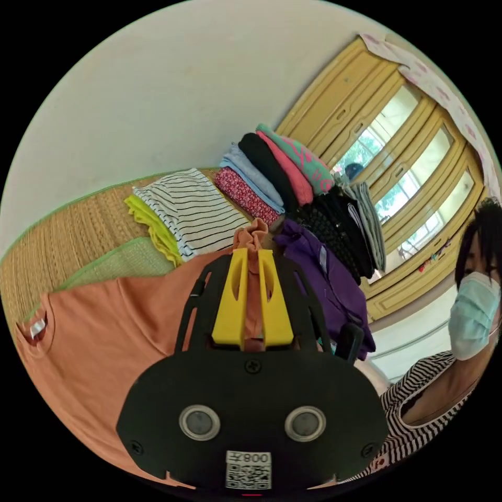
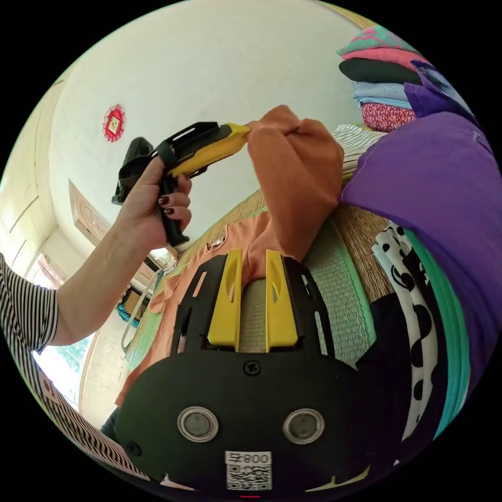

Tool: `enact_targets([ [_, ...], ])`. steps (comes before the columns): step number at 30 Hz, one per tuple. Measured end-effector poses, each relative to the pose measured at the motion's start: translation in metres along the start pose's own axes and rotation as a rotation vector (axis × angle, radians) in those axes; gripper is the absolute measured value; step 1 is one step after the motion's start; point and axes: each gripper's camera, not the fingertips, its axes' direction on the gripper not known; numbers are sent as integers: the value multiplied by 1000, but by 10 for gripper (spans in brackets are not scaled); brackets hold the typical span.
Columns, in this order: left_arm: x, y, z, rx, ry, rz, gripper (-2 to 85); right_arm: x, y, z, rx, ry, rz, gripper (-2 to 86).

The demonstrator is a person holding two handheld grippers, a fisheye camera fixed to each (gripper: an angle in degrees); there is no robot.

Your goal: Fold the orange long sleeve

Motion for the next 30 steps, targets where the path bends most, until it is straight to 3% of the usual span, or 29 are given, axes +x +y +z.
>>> enact_targets([
  [5,-46,43,-56,107,70,-193,27,-6,-2,1,-12,-149,-37,84],
  [9,-70,79,-92,196,118,-307,26,-2,0,14,-45,-397,-3,83],
  [13,-86,117,-115,242,181,-405,25,34,5,34,-54,-711,170,85],
  [21,-116,183,-150,274,229,-548,24,78,16,58,-80,-838,326,83],
  [30,-135,186,-178,193,121,-466,23,109,13,71,-143,-825,360,83],
])
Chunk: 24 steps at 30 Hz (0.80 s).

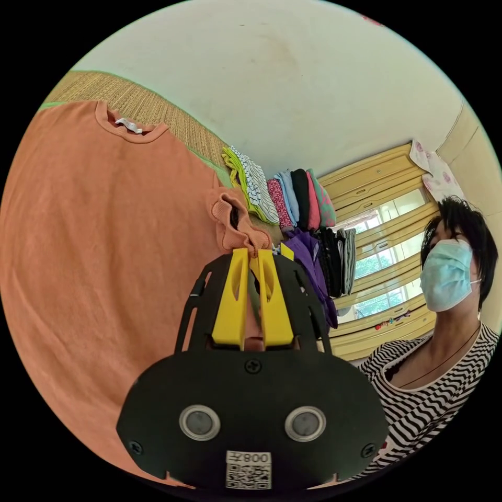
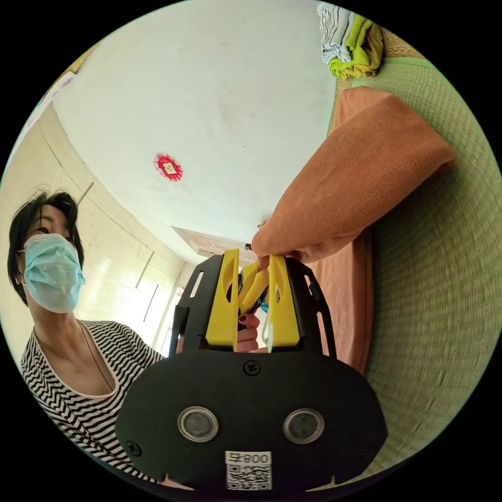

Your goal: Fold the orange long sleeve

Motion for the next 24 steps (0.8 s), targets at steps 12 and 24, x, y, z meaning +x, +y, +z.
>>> enact_targets([
  [12,-15,-13,-38,-59,-5,66,35,28,-13,-15,0,31,42,89],
  [24,-90,-54,-89,21,170,-129,113,45,-17,-4,-16,-18,49,63],
])
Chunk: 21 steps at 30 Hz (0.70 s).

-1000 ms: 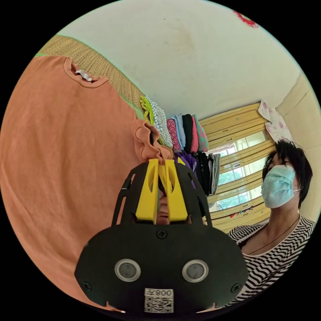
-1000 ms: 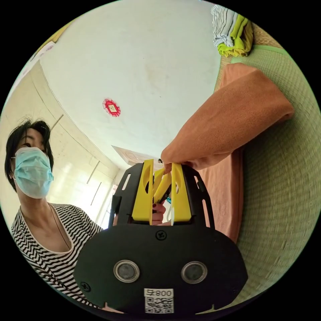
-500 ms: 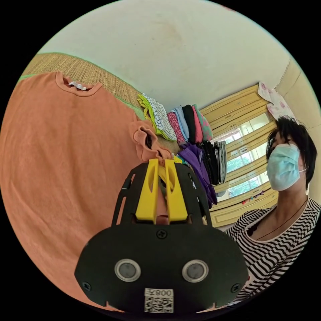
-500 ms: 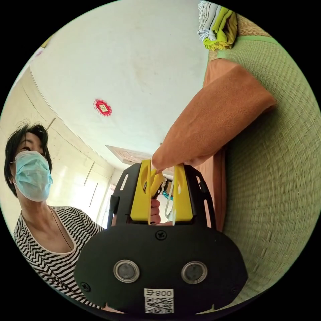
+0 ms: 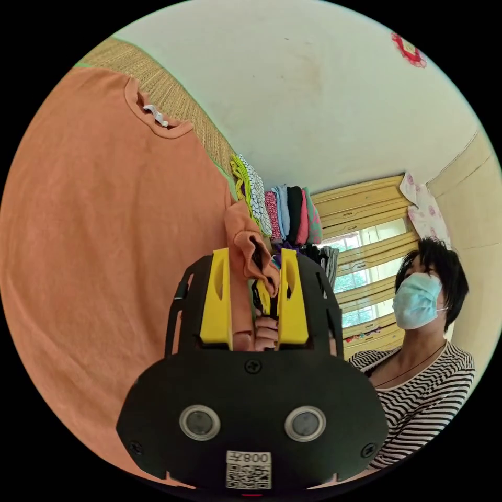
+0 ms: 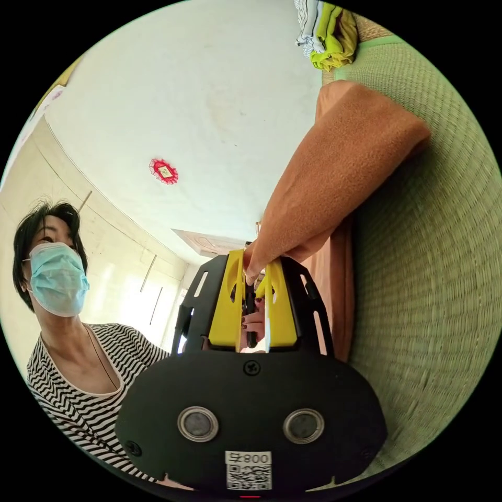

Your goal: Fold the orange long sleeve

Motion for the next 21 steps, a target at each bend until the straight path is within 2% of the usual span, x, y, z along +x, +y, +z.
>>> enact_targets([
  [3,-9,-15,7,-51,104,-20,69,-3,0,14,-44,18,-24,63],
  [10,12,-30,-26,-4,114,66,28,-24,4,55,-105,3,-103,61],
  [21,24,-62,-119,17,-79,139,22,-36,23,194,-231,95,-134,57],
])
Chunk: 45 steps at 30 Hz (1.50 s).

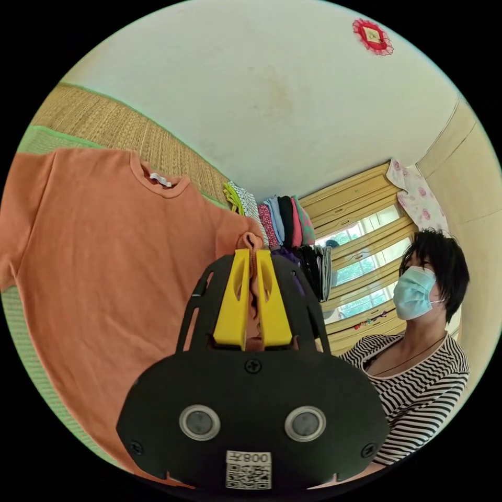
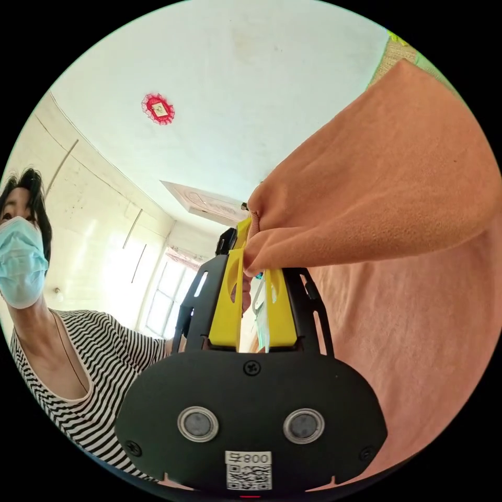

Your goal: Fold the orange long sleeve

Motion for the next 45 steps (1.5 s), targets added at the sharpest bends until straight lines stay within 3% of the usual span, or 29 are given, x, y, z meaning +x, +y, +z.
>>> enact_targets([
  [13,-67,-23,6,-39,-150,-111,29,33,-3,99,-152,215,17,31],
  [20,-82,-20,18,-2,-235,-174,62,2,-7,72,-149,315,-67,4],
  [23,-63,-17,10,138,-326,-139,47,-36,-21,42,-101,579,-184,2],
  [25,-45,-25,22,127,-343,-67,34,-58,-31,27,-41,795,-263,1],
  [29,0,-64,113,-90,-320,133,13,-54,-46,42,-93,1054,-307,1],
  [31,18,-84,164,-189,-307,225,9,-32,-52,70,-241,1236,-270,1],
  [33,38,-107,232,-291,-325,335,5,-29,-47,84,-270,1290,-307,0],
  [37,48,-134,318,-402,-358,387,3,-35,-40,91,-244,1324,-344,0],
  [41,47,-149,382,-429,-517,409,3,-35,-40,82,-214,1301,-327,1],
  [45,44,-150,410,-458,-478,399,2,-35,-47,76,-216,1274,-303,1],
])
